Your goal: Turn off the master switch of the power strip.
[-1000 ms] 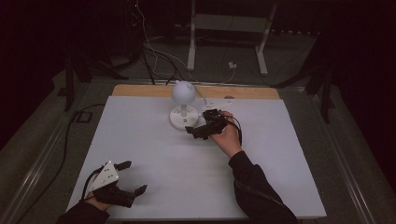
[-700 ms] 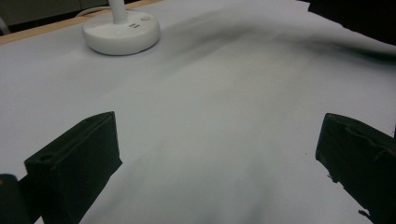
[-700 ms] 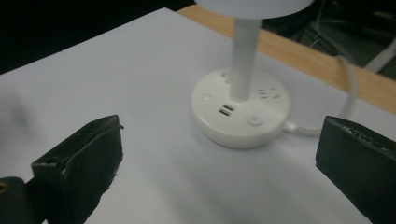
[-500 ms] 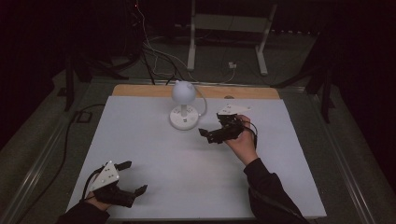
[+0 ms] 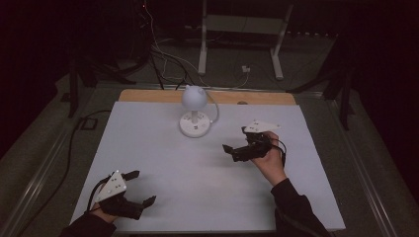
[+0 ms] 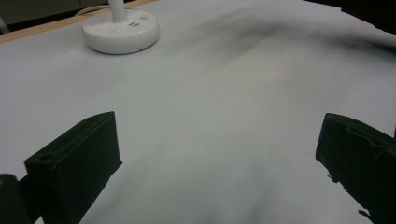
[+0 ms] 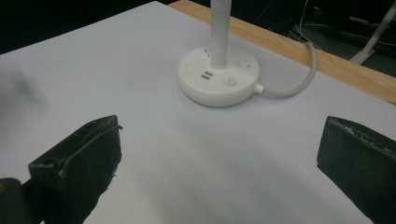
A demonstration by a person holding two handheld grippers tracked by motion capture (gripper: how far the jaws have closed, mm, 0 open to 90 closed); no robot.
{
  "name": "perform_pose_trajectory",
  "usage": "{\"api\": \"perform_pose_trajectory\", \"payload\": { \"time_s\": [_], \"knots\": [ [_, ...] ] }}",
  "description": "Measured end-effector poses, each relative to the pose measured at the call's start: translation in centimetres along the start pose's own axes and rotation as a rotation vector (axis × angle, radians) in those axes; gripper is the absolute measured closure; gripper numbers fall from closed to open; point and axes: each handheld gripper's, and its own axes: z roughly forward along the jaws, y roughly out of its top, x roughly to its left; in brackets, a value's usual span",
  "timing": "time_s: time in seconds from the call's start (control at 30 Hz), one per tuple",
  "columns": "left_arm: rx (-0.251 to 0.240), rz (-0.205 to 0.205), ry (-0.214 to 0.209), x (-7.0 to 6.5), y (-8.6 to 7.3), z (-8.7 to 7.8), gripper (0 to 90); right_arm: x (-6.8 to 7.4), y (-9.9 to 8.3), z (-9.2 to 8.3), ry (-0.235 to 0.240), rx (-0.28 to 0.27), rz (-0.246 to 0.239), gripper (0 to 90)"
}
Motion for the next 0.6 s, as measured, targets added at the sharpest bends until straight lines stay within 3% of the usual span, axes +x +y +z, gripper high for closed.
{"api": "perform_pose_trajectory", "payload": {
  "time_s": [0.2, 0.6],
  "knots": [
    [0.0, -0.001, 0.0, 0.0, 0.0, 0.0, 0.3, -0.2, -1.7, -1.7, -0.014, 0.007, -0.006, 0.0],
    [0.001, -0.001, 0.0, 0.0, 0.0, 0.0, 0.3, -0.7, -5.6, -4.9, -0.036, 0.037, 0.028, 0.0]
  ]
}}
